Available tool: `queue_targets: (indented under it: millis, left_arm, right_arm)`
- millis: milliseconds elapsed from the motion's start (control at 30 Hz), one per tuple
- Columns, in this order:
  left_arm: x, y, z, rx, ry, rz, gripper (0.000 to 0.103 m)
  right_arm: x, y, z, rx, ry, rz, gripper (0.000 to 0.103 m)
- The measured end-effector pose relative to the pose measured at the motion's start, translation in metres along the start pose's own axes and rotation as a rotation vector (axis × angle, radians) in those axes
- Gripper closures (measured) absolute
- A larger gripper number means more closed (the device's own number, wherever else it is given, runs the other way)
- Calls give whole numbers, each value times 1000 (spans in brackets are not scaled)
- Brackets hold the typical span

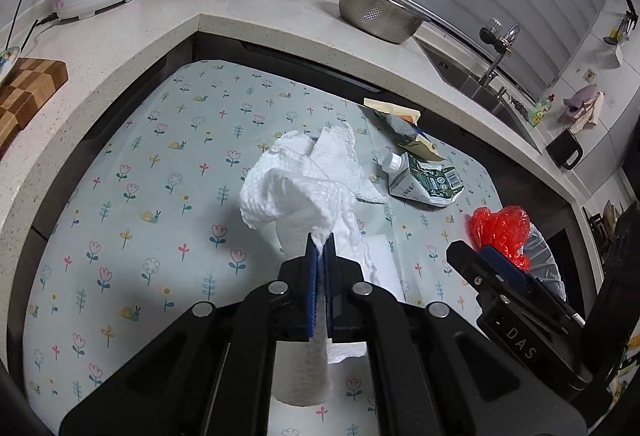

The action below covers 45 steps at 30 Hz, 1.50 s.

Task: Collect trash
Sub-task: 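Grasp the white tissue with the left tool while the right tool grasps the white sponge, then carry the white tissue and white sponge over the trash bin with both tools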

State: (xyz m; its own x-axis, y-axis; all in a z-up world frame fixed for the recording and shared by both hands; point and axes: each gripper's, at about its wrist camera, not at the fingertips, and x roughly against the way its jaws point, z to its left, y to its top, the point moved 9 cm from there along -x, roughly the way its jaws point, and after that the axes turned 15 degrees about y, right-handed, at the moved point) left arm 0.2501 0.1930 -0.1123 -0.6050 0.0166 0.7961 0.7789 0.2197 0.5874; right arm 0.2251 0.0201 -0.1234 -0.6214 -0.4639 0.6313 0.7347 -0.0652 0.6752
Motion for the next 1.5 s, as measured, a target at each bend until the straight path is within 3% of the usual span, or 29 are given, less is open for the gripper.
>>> queue_targets:
  millis: [433,700,1100,1300,1500]
  left_arm:
    - [-38,-25,35,17,86,75,101]
    - [-51,-38,47,18,111,107,101]
    - [-55,-46,51,26,120,126,101]
    - [-51,-47,51,29,116,126,101]
    - [-31,-38,37,17,91,87,101]
  right_arm:
    - [-46,-53,33,-89,162,136,53]
    - [-42,-47,46,-121,211,120,54]
    - [-72,-62,52,-145,242,197,58]
    - [-63,-56,59,-101,232,170,64]
    - [-25,-36,45,-70,171,77,65]
